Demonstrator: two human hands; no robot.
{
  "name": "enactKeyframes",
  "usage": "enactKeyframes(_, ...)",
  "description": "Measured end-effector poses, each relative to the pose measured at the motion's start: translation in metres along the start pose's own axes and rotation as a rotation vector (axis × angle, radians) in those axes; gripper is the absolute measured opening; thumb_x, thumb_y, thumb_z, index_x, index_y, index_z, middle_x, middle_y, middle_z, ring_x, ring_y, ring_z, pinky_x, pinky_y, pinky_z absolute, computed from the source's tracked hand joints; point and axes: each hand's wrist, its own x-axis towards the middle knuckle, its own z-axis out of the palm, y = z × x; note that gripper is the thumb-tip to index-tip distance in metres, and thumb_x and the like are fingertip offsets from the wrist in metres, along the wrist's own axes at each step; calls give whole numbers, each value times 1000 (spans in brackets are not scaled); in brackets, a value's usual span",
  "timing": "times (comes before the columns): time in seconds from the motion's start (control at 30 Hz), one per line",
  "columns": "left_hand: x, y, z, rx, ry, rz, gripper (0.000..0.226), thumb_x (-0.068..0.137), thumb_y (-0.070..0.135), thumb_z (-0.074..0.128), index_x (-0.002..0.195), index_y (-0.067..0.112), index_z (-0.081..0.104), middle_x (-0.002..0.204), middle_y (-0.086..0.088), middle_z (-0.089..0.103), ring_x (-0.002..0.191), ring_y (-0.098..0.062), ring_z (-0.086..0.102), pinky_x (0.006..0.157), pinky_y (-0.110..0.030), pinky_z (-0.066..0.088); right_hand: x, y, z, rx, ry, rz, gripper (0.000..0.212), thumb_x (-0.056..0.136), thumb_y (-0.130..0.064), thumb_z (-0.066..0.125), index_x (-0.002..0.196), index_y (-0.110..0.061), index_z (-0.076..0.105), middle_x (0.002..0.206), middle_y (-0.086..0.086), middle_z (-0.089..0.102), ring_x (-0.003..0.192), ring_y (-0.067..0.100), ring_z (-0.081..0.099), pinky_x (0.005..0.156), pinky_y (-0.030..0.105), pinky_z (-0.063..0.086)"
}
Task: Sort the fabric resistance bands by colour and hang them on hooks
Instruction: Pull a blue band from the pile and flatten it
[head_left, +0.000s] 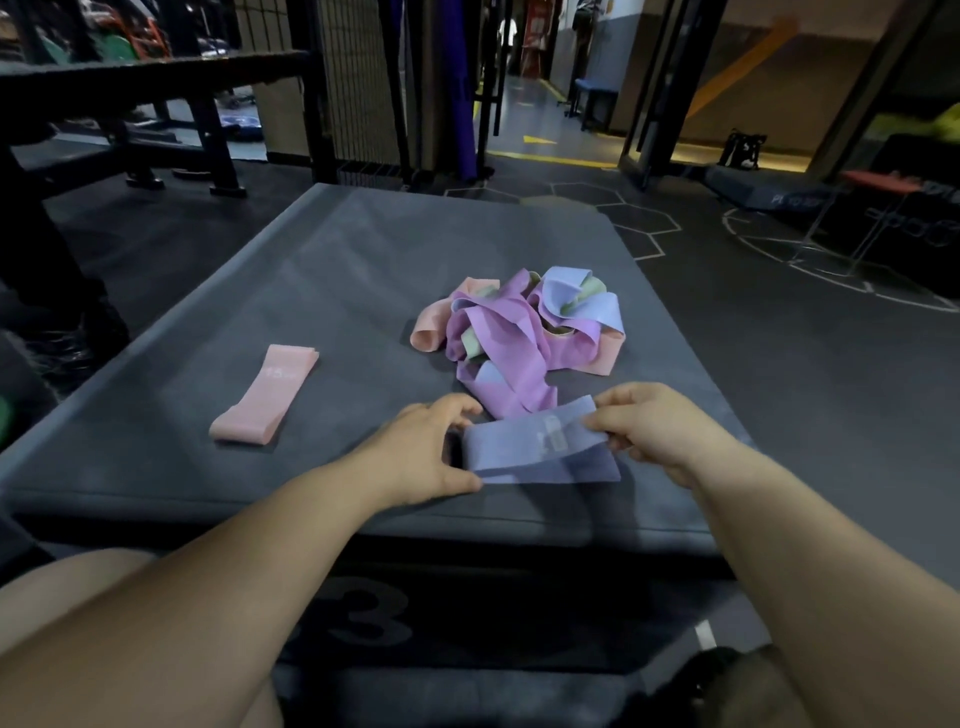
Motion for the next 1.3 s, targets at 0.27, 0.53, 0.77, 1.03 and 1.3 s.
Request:
enactKeyframes(0.27,3,3,10,5,51,-19,73,72,35,81,133,29,43,121,12,56,121,-12,49,105,-33,40,-2,14,-9,-61,36,56,15,82,-7,71,72,-11,61,50,3,54,34,6,41,36,16,29)
enactKeyframes(0.53,-1,9,10,15,53,-24,68,74,33,80,132,28,45,127,8,55,117,-7,50,103,-26,40,1,19,-10,-57,56,100,11,77,-9,73,72,-11,63,51,6,58,39,15,35,40,18,27)
enactKeyframes(0.77,-1,10,7,25,58,-30,59,74,32,80,125,26,49,126,8,56,111,-5,51,97,-22,39,4,22,-10,-72,26,125,13,77,-6,74,71,-11,63,53,9,57,40,15,36,38,17,25)
enactKeyframes(1.03,-1,11,6,90,36,-41,45,72,42,80,108,33,55,113,11,56,113,-9,50,96,-29,44,9,24,-4,-345,48,79,8,73,-11,73,76,-3,73,55,7,62,52,23,47,46,21,39)
enactKeyframes(1.3,3,13,8,68,75,-32,18,87,39,66,100,27,64,100,10,64,103,-14,56,91,-34,48,12,27,-6,-386,78,68,9,72,-12,73,75,-3,73,49,4,59,54,22,50,54,26,44)
